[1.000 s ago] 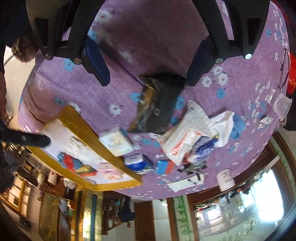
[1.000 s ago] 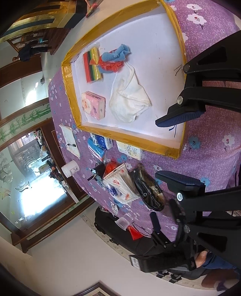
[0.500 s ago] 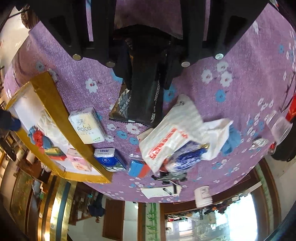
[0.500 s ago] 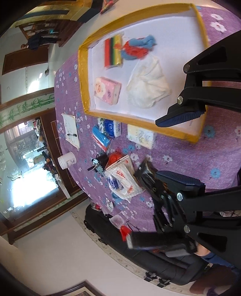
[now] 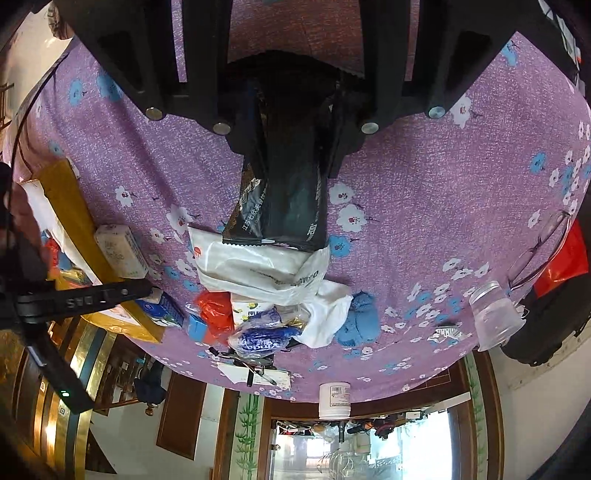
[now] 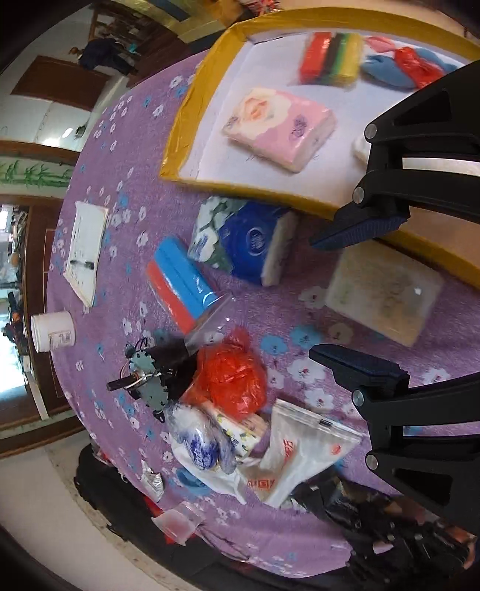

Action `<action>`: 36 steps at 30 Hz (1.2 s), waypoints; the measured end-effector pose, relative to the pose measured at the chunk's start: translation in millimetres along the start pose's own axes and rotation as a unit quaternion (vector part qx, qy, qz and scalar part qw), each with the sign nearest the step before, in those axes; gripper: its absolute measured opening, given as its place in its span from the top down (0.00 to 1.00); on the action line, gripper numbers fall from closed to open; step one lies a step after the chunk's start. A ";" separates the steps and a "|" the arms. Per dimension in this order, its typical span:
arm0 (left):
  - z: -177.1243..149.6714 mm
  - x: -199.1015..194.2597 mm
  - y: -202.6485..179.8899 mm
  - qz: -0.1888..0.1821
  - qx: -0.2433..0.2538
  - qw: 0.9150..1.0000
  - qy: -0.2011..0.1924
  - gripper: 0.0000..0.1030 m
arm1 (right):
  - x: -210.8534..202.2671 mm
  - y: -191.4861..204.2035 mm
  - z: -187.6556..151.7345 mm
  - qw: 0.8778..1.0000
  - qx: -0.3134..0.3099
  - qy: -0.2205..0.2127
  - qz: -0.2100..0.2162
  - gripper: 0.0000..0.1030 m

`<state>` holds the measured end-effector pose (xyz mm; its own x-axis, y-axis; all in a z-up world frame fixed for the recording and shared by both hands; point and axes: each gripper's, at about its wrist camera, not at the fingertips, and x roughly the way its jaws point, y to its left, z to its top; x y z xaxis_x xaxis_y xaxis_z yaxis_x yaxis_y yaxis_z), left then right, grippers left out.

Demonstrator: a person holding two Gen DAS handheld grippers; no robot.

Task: Organize soft objects
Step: 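Grasp the cream printed tissue packet with the right tool while the left tool holds the black bag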

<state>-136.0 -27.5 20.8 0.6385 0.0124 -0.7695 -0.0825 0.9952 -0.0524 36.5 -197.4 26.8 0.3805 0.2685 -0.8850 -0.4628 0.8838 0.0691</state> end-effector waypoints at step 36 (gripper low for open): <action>-8.7 8.4 -10.2 0.036 -0.013 0.999 -0.003 0.51 | -55.5 49.1 -105.9 0.996 -0.011 -0.080 0.048 0.61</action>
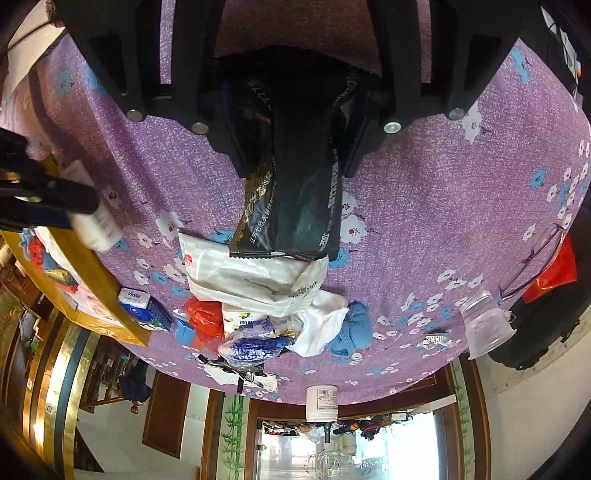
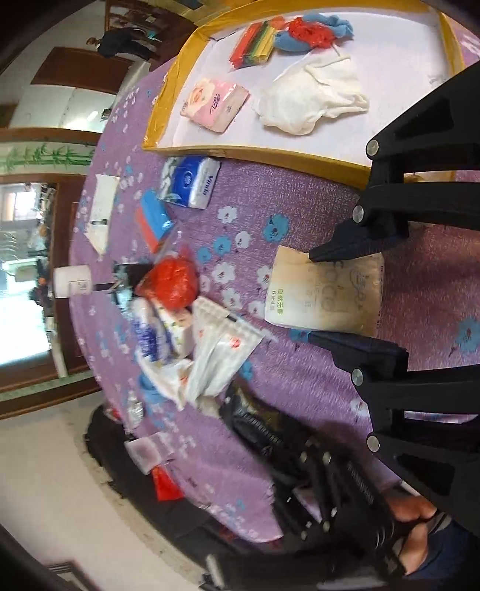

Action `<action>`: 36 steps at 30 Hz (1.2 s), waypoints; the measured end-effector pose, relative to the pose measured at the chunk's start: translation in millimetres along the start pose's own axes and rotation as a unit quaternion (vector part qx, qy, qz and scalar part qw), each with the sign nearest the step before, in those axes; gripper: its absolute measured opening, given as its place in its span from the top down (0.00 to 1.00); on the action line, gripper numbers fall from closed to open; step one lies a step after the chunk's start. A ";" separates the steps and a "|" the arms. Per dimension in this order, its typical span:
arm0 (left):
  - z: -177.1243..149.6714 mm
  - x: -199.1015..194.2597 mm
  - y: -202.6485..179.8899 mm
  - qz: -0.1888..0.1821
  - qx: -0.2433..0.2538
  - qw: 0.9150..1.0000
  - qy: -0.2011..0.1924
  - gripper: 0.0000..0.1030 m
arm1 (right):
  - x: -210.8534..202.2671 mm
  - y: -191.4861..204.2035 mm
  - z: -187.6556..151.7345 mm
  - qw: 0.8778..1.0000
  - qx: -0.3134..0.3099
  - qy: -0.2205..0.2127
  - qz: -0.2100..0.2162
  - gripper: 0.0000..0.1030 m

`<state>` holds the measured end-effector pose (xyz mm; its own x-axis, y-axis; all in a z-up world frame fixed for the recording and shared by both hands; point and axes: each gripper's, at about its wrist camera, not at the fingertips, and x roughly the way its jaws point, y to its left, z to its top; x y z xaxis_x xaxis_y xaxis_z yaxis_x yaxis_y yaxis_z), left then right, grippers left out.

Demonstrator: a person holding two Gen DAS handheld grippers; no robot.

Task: Organize soft objects
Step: 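Grasp the cream printed tissue packet with the right tool while the left tool holds the black bag, then carry both items over the tray and open both tools to release them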

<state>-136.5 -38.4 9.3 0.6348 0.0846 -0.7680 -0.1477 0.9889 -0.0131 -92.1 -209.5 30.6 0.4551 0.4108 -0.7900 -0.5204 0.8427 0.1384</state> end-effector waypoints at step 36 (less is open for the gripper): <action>10.7 -67.5 -90.8 -0.058 0.074 0.993 -0.077 0.58 | -68.0 -60.1 -37.6 0.986 0.112 -0.101 0.071 0.61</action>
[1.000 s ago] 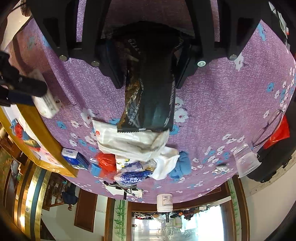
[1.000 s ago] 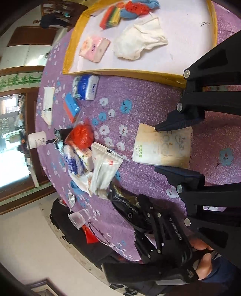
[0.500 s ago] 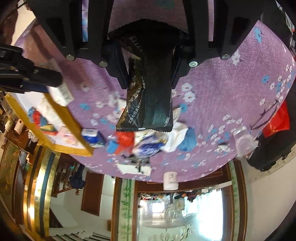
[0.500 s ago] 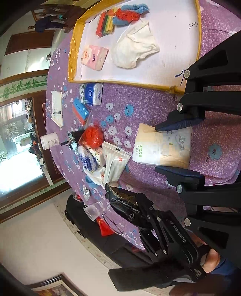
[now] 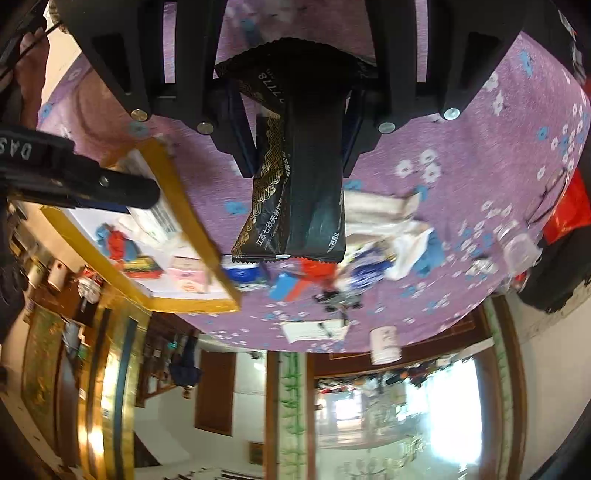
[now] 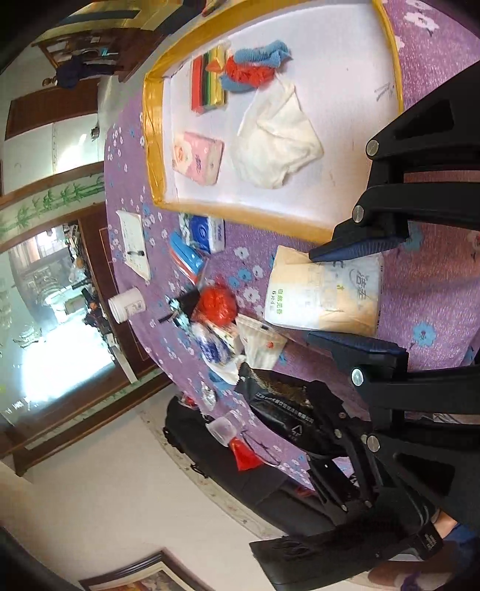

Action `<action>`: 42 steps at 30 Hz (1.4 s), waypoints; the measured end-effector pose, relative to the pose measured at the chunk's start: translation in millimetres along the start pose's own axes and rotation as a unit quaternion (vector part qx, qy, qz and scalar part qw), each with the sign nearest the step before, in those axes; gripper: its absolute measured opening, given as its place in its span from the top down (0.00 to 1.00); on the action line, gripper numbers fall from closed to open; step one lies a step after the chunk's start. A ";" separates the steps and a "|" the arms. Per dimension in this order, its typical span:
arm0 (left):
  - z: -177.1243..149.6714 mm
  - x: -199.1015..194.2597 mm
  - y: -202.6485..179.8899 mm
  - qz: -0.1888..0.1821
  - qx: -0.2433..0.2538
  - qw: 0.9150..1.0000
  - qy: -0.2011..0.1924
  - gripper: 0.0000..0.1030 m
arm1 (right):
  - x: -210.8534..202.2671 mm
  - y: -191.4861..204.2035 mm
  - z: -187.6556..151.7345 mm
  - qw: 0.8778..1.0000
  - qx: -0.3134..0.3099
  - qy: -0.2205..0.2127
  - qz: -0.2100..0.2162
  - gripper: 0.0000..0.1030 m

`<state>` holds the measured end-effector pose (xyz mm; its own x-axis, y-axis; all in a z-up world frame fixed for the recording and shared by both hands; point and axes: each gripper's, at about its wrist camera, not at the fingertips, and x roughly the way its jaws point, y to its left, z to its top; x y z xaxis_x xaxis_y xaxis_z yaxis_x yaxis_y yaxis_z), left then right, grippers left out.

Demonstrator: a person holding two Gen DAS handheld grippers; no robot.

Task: Organize soft objects
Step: 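Carry both items over the tray and open both tools to release them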

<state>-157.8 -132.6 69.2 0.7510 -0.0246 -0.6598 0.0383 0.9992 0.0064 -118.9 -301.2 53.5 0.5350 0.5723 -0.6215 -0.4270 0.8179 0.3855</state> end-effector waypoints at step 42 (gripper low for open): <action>117.0 164.5 -174.1 -0.098 0.038 0.987 0.121 0.56 | 40.5 -214.3 148.6 0.980 0.104 0.027 -0.168 0.60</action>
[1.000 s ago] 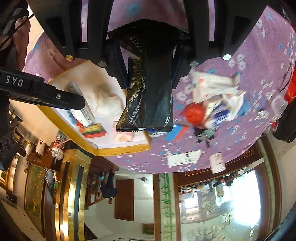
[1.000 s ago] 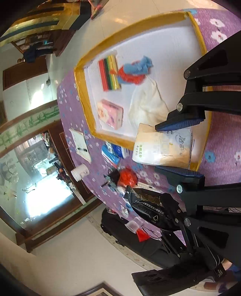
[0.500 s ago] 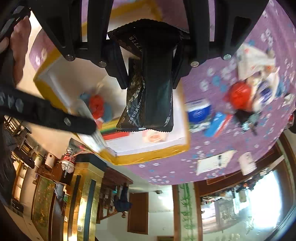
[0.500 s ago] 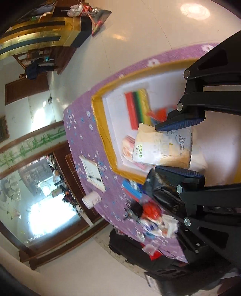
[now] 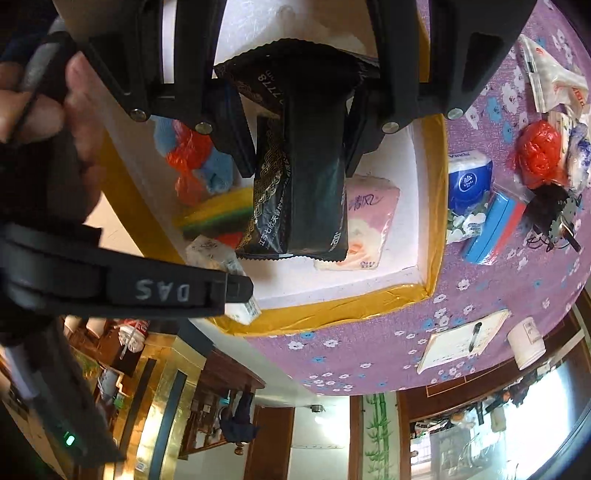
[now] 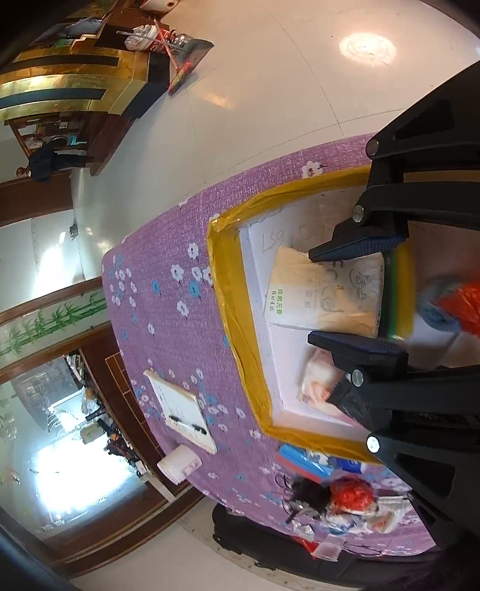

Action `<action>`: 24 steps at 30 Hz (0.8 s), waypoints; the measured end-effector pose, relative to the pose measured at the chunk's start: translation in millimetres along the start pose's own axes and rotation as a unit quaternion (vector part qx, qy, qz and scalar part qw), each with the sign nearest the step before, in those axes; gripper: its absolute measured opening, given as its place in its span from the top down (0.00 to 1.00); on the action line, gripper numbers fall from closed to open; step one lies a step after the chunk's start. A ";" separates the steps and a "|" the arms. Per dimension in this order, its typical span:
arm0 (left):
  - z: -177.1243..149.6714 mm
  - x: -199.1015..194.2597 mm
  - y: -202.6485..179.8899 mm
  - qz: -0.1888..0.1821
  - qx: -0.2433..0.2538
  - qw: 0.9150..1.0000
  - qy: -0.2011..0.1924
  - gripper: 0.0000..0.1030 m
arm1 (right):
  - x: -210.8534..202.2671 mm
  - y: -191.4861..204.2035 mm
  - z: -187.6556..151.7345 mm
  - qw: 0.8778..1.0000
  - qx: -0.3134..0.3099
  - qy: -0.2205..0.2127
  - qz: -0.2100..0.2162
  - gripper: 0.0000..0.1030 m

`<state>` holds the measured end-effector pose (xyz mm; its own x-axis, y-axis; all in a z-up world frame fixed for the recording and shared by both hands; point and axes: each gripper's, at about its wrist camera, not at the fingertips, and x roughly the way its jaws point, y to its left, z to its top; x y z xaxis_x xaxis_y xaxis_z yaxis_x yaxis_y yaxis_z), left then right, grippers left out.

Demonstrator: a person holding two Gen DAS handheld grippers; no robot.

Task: Organize soft objects
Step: 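Carry both items over the tray and open both tools to release them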

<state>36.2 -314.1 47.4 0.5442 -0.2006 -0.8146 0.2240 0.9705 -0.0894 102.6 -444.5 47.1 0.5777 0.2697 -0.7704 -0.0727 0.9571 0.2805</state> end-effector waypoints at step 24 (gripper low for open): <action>-43.7 -60.1 18.1 -0.019 -0.010 0.998 -0.052 0.33 | -73.9 13.9 -64.3 0.996 0.026 -0.062 0.051 0.45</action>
<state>-27.8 -278.7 69.7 0.6160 -0.2496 -0.7472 0.2311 0.9640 -0.1315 6.6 -444.3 71.1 0.6656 0.3470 -0.6607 -0.0952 0.9176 0.3860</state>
